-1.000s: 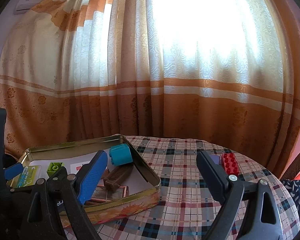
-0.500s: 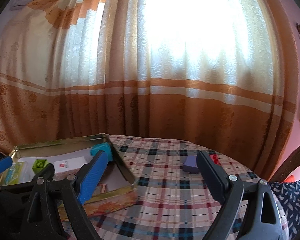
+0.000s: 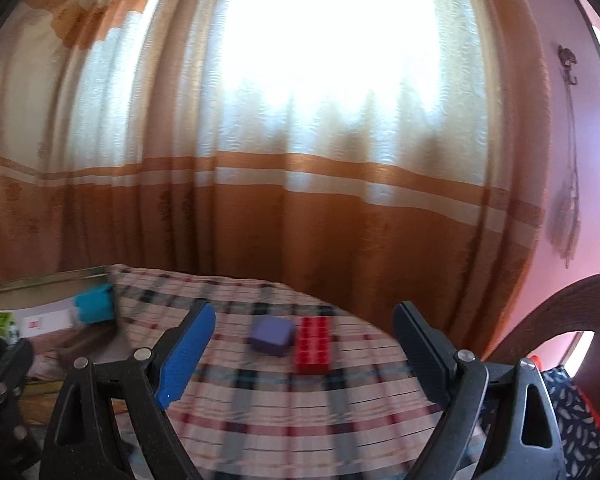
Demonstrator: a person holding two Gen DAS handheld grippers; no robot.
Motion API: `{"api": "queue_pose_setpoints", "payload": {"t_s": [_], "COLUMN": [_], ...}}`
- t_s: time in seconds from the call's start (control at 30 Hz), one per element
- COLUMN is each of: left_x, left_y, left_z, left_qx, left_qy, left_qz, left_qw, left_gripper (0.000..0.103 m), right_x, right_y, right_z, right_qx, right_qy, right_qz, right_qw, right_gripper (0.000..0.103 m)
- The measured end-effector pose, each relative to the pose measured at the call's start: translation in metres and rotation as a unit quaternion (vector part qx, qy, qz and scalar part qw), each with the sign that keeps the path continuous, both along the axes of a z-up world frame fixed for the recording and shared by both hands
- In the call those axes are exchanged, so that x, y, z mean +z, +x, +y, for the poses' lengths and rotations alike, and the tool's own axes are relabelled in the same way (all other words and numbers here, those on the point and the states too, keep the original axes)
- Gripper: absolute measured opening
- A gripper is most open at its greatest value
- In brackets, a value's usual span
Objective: Organize rigid objects
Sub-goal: 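Withdraw both tools toward the red brick and purple block, then grasp the red brick with the right tool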
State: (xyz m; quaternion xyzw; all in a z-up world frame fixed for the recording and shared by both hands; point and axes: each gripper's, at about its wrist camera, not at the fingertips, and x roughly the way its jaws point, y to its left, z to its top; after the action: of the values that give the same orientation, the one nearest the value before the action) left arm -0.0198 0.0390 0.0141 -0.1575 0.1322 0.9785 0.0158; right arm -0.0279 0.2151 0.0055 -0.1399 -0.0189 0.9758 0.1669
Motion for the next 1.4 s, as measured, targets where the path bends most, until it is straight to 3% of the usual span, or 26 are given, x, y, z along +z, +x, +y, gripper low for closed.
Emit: {"api": "queue_pose_setpoints", "payload": {"t_s": [0.17, 0.4, 0.7, 0.97, 1.13, 1.27, 1.4], "left_x": [0.002, 0.000, -0.003, -0.003, -0.005, -0.006, -0.008], "left_y": [-0.002, 0.000, -0.003, -0.001, -0.004, -0.007, -0.009], "left_z": [0.016, 0.042, 0.068, 0.079, 0.081, 0.083, 0.087], "left_qx": [-0.022, -0.050, -0.074, -0.092, -0.092, -0.089, -0.090], "left_qy": [0.008, 0.011, 0.011, 0.012, 0.016, 0.016, 0.011], "left_qz": [-0.007, -0.020, -0.040, -0.045, -0.057, -0.065, -0.067], "left_qw": [0.9997, 0.9985, 0.9964, 0.9947, 0.9940, 0.9938, 0.9936], "left_gripper": [0.103, 0.103, 0.103, 0.103, 0.103, 0.103, 0.103], "right_x": [-0.003, -0.007, -0.014, -0.031, -0.048, -0.054, -0.057], "right_y": [-0.002, -0.007, -0.035, -0.090, -0.116, -0.125, -0.137], "right_z": [0.038, 0.061, 0.063, 0.058, 0.064, 0.065, 0.046], "right_qx": [-0.041, -0.061, -0.017, 0.038, 0.036, 0.035, 0.037], "right_qy": [-0.058, -0.101, -0.109, -0.119, -0.145, -0.144, -0.081], "right_qz": [-0.005, -0.019, -0.063, -0.156, -0.217, -0.238, -0.264], "right_qw": [0.997, 0.993, 0.992, 0.980, 0.965, 0.960, 0.960], "right_gripper": [0.092, 0.092, 0.091, 0.076, 0.050, 0.049, 0.049]}}
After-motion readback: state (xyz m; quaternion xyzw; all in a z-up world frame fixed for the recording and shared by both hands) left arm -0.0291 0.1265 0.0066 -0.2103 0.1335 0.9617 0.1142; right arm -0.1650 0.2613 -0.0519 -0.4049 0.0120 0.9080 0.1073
